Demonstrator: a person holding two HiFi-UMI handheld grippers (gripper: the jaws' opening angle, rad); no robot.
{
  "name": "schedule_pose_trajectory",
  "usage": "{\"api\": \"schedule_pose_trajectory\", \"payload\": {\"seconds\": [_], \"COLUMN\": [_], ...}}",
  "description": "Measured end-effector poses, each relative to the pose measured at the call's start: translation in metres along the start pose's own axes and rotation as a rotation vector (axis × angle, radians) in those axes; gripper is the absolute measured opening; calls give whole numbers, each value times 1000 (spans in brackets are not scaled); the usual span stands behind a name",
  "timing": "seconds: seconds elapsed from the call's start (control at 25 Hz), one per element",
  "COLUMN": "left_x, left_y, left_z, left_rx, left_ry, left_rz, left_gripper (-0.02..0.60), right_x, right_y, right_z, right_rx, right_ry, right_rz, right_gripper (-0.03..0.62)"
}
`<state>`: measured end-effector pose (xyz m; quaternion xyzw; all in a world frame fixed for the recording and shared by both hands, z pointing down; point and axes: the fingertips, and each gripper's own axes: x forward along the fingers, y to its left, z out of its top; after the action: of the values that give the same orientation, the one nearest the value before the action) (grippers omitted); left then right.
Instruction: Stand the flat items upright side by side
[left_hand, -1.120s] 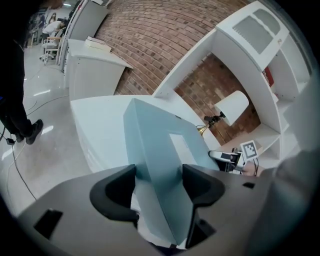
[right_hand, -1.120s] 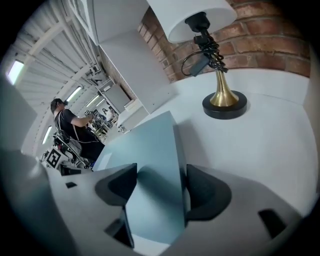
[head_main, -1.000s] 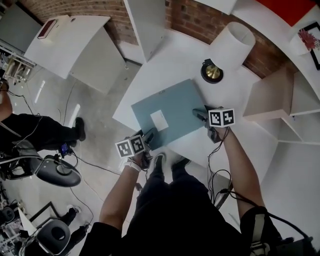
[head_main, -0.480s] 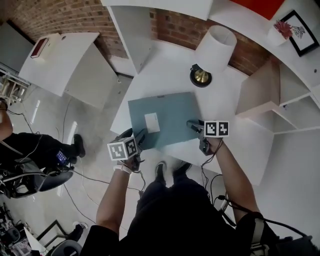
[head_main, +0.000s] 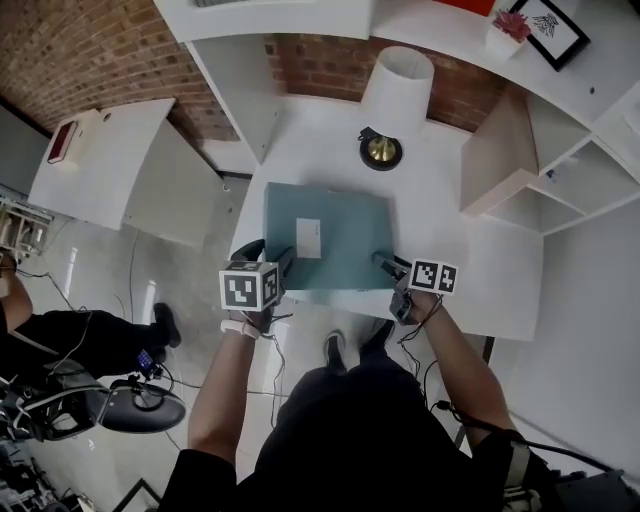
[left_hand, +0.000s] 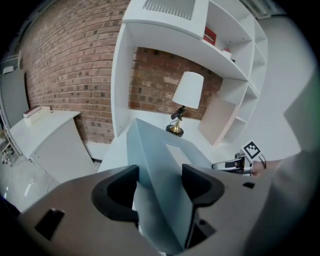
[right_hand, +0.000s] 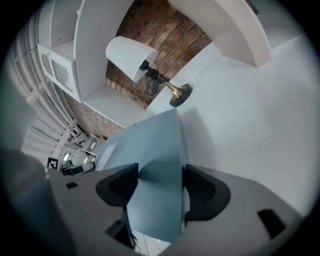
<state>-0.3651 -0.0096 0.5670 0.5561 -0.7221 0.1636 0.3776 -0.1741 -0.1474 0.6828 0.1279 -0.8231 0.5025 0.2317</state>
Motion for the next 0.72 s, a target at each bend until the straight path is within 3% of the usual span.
{"api": "schedule_pose_trajectory", "payload": {"seconds": [0.2, 0.36, 0.56, 0.72], "left_x": [-4, -10, -17, -22], "left_y": [-7, -23, -42, -69], "left_z": [22, 33, 49, 62], "left_rx": [148, 219, 300, 354], "left_ry": [13, 3, 2, -21], "left_rz": [-1, -21, -41, -72], "left_gripper": [282, 282, 282, 282], "right_x": [3, -4, -13, -25], "right_y": [3, 0, -9, -7], "right_z": [-9, -9, -1, 4], "right_rx": [42, 42, -34, -172], "right_ry": [-61, -92, -101, -76], "right_rz": [10, 2, -125, -229], "right_gripper": [293, 293, 354, 311]}}
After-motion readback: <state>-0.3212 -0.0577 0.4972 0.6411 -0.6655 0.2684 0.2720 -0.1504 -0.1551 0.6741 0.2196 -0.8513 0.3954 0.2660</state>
